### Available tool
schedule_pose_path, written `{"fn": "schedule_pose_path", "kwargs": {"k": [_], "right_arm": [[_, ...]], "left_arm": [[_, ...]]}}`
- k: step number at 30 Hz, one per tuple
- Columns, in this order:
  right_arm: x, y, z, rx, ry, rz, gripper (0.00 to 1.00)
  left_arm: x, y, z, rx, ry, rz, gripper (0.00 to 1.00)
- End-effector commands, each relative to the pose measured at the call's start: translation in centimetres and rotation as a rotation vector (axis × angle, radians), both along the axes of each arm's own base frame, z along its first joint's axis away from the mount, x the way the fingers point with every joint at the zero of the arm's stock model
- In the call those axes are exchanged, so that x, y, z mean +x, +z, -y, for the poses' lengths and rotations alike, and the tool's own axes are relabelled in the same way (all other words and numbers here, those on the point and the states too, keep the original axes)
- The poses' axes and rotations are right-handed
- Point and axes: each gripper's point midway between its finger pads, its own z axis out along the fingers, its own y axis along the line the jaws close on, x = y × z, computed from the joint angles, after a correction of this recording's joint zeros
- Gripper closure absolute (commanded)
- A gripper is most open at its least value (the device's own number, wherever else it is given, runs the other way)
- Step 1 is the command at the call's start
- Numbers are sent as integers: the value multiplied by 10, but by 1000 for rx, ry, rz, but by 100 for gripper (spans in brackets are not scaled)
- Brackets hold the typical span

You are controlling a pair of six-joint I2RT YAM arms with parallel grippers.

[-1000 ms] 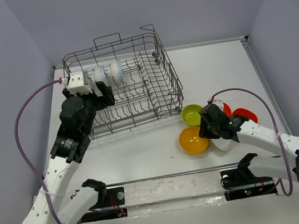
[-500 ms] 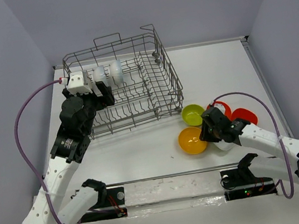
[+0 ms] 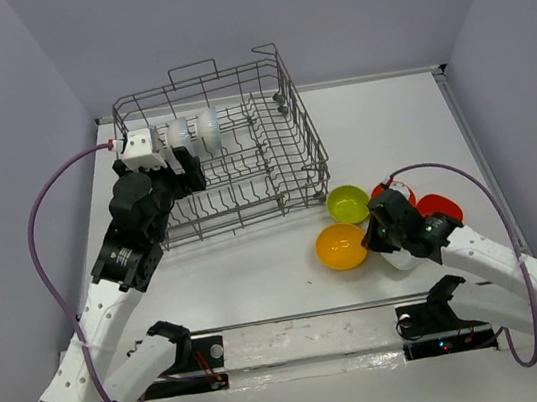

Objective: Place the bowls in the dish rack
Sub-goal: Pick up the bowl from the center of the board, then pass from the right arm to the left

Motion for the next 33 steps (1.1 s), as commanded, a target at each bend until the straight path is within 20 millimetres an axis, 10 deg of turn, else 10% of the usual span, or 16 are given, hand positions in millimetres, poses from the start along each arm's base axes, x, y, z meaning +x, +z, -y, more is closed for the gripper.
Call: {"fn": "schedule_pose_path", "kwargs": {"k": [1,16,33], "right_arm": [[21,67,-5,67,-33,150,99],[73,229,-27,163,-15,465,99],[142,299,-98,217,88,596,99]], "left_arm": [[3,12,3,-13,-5,24,1],[-22,32,87,-145,-449,-88,2],[-41,29,131,-217,-585,-189,9]]}}
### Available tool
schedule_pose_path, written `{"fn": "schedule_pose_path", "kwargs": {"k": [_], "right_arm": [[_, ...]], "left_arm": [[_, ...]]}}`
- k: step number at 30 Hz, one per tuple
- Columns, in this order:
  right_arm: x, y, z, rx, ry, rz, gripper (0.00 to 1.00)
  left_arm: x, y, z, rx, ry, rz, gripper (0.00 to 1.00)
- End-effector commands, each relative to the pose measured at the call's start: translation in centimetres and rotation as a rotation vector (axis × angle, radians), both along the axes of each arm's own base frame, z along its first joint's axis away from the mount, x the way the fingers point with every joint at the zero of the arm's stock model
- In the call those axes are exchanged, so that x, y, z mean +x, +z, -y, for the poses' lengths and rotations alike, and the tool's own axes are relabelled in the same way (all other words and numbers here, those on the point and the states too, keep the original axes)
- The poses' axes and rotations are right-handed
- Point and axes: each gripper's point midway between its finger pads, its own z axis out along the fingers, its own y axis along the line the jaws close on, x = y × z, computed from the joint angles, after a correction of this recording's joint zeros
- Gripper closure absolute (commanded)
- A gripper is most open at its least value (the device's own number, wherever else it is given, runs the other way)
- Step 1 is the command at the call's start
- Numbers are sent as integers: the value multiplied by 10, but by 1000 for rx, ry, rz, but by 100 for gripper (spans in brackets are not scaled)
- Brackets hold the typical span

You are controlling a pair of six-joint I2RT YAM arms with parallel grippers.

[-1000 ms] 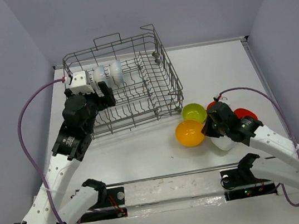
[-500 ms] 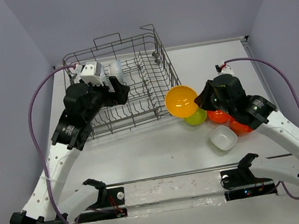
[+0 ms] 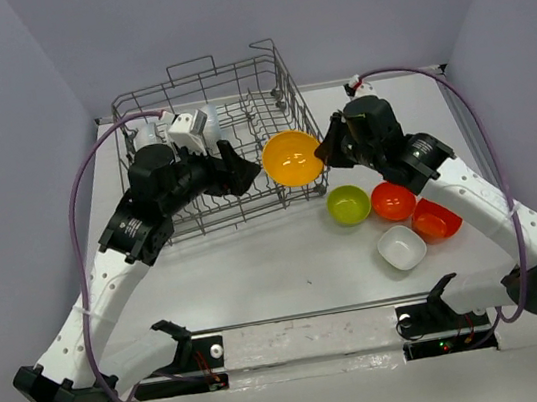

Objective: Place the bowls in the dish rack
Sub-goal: Pass from the right arm to the left

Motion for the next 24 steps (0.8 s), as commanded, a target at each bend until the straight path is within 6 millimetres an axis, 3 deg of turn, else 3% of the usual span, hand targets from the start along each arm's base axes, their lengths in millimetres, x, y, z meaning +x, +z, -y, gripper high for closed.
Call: {"fn": "schedule_pose_path", "kwargs": {"k": [1,10,17,21,24], "right_arm": [[25,76,-25,118,7,209,99],[23,86,-61,119,64,227,99],[15,90,-73,116,82,239,99],[14,91,-76,97,76,249,99],[14,91,-79,86,75,258,99]], "left_arm": [[3,11,7,-33,6,3,11],[23,2,0,-20,110,3,17],[38,4,-4,-26,179,11,25],[42,4,-2,-35,187,5,39],[43,2,-3,-33,198,1,58]]}}
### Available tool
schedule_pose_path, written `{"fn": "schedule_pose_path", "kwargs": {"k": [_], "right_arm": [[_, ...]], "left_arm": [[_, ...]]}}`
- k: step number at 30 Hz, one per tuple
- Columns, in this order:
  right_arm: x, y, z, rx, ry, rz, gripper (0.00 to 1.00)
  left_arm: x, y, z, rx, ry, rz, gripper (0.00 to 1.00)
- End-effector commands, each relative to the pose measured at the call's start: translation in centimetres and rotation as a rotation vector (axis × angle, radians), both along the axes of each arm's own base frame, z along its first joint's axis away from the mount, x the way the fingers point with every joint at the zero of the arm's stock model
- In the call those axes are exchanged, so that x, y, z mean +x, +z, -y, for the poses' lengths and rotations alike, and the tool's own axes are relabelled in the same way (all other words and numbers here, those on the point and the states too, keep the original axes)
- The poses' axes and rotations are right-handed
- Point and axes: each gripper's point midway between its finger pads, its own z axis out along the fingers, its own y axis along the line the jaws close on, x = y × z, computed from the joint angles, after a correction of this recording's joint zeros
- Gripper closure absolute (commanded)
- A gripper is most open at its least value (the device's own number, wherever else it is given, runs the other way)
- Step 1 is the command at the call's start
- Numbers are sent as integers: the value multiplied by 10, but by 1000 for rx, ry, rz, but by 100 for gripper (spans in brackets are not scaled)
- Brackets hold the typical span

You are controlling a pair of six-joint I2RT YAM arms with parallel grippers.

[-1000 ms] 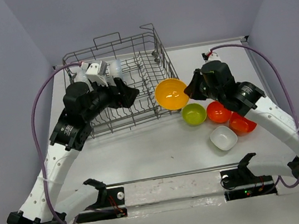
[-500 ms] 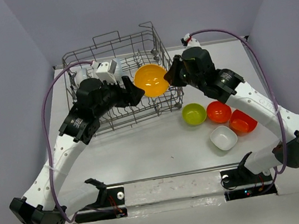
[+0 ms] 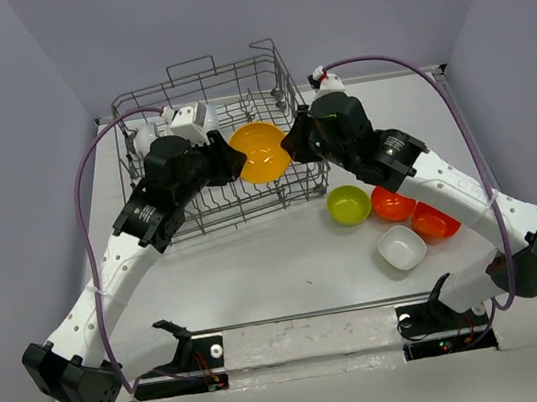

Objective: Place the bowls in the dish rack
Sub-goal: Pass from the right arm to the left

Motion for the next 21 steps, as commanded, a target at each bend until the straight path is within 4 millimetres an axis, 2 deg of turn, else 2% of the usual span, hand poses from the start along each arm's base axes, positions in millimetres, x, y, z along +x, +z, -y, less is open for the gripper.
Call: {"fn": "schedule_pose_path", "kwargs": {"k": [1,4,6,9,11,12,13,14,15,16,17,21], "right_arm": [[7,47,-7,67,-19,116,99],[6,46,-11,42,-26,128,99],[7,43,-13,26,-32,130,99],[10,39,-13,4,-41,131,99],[8,37,-17,-9,-28,131,94],[8,36,-19,-22,-34,134,75],[10,36,-17,-33,-48,139,67],[12,36,-14,-52,-60,144,63],[17,35,-7,-74,-102,154,56],[20,38,-1,-99,-130,169,55],[26,39,15,-139,-214,184,55],[45,39,43,-294,-392,228,52]], "left_arm": [[5,26,0,-49,23,72,65],[6,28,-2,-51,37,77,79],[6,29,-3,-44,40,78,83],[7,30,-5,-37,51,79,100],[7,33,-6,-37,56,88,100],[8,33,-8,-29,66,92,100],[9,34,-10,-28,75,97,100],[9,36,-13,-25,88,101,100],[13,38,-21,-11,139,107,100],[14,39,-25,0,157,113,100],[16,43,-30,4,182,117,100],[29,41,-56,91,329,113,100]]}}
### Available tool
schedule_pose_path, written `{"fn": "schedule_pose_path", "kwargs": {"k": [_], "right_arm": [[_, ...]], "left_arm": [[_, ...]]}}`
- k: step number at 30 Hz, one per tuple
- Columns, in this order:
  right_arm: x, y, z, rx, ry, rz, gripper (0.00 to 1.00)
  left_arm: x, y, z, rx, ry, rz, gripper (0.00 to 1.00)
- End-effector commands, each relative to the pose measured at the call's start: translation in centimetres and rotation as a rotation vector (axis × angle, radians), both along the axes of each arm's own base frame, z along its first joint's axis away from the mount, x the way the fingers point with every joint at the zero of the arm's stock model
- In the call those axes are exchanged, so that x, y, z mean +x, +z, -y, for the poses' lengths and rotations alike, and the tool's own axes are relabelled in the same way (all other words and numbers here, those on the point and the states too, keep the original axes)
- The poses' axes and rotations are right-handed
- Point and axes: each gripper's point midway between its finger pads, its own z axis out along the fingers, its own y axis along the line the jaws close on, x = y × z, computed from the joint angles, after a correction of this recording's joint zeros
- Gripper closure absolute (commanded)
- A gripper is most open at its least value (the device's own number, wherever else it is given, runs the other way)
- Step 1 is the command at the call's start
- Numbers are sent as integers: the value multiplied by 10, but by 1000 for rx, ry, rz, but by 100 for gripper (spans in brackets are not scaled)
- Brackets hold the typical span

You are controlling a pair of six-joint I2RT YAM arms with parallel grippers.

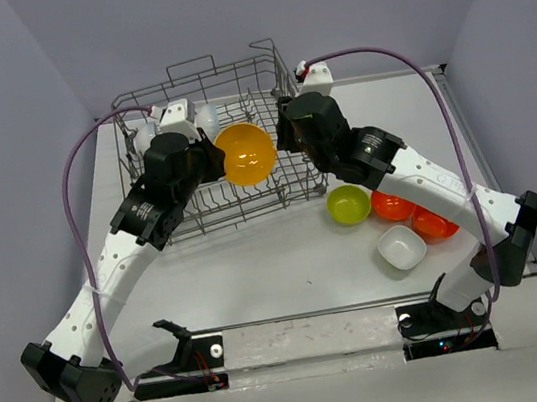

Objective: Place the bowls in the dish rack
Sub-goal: Pass from the right arm to the left, then insert the bowl into the dish rack.

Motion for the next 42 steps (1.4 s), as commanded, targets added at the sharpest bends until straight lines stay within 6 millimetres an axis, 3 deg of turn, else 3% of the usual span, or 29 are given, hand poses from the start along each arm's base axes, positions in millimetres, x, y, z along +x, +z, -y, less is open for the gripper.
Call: {"fn": "schedule_pose_path", "kwargs": {"k": [1,8,13,18,23,34,39,42], "right_arm": [[24,25,41,-150,-257,116,51],[42,3,46,-248,-327,90,49],[57,-8,72,-313,-421,79,48],[62,-5,94,-348,-482,80,46],[65,-20,96,-349,-455,46,46],[72,-74,93,-283,-363,-83,46],[69,-88,87,-261,-331,-112,51],[65,-94,84,-242,-306,-128,62]], "left_arm": [[16,40,-27,33,156,105,100],[30,49,-61,129,330,116,100],[26,70,-98,231,487,142,100],[20,86,-118,292,565,161,100],[22,87,-122,316,573,157,100],[28,81,-129,389,609,134,100],[31,73,-132,417,617,118,100],[32,69,-133,432,623,110,100]]}}
